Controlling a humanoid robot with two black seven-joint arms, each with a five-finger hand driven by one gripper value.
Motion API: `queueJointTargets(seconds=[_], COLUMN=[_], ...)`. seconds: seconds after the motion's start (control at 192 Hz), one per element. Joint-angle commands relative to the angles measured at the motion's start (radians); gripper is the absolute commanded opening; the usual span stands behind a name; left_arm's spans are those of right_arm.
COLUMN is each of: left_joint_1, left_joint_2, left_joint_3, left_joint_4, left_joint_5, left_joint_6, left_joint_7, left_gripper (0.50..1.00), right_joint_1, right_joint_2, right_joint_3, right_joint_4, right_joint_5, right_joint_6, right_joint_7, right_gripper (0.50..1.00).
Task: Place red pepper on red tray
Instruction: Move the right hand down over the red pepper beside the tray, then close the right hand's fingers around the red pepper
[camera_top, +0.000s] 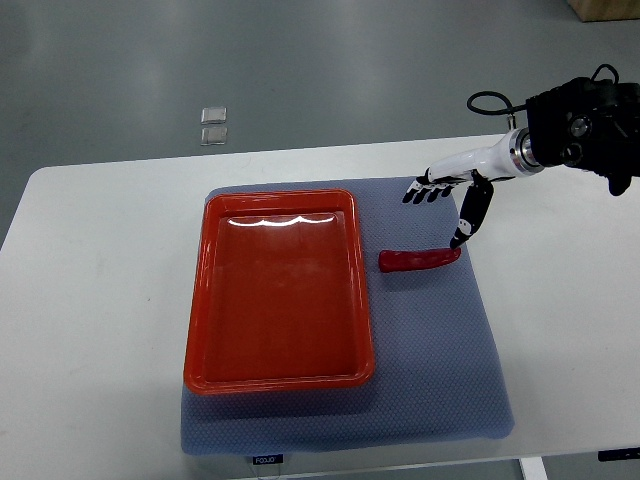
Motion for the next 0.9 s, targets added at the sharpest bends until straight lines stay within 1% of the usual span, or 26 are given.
queueJointTargets(seconds=[0.0,0.104,0.275,0.348,0.499,0.8,0.837,0.852,0.894], left_joint_1=[0.000,0.000,0.000,0.002,0.003,0.005,0.005,0.005,0.006], left_joint_2=[0.000,0.000,0.000,0.000,0.000,0.000,0.000,0.000,0.000], left_joint_3=[0.000,-0.003,-0.006,-0.006,-0.006,-0.006,-0.006,-0.006,-0.006], left_joint_4=[0.001,0.002,0.009,0.010,0.002,0.009,0.009,0.009,0.009], left_joint_5=[-0.001,-0.001,-0.003,-0.003,-0.003,-0.003,-0.003,-0.003,-0.003], left_joint_6=[0.000,0.000,0.000,0.001,0.001,0.001,0.001,0.001,0.000], left_joint_7=[0.000,0.000,0.000,0.000,0.000,0.000,0.000,0.000,0.000], left_gripper=[1.000,1.000,1.000,1.000,1.000,1.000,1.000,1.000,1.000], right_joint_1=[-0.039,-0.104,-0.190,-0.210,-0.251,-0.286,-0.290,-0.291,-0.291], right_joint_2=[0.005,0.012,0.015,0.015,0.022,0.039,0.039,0.041,0.041], right_joint_3=[0.032,0.093,0.119,0.119,0.121,0.119,0.119,0.119,0.119], right_joint_4=[0.009,0.009,0.009,0.009,0.009,-0.003,-0.003,-0.003,-0.003], right_joint_5=[0.083,0.157,0.149,0.132,0.105,-0.006,-0.012,-0.015,-0.024], right_joint_6=[-0.038,-0.081,-0.149,-0.160,-0.215,-0.258,-0.262,-0.267,-0.273], right_joint_7=[-0.001,-0.001,-0.001,-0.001,-0.001,-0.002,-0.002,-0.002,-0.004], right_gripper=[0.913,0.913,0.907,0.905,0.897,0.891,0.885,0.870,0.854])
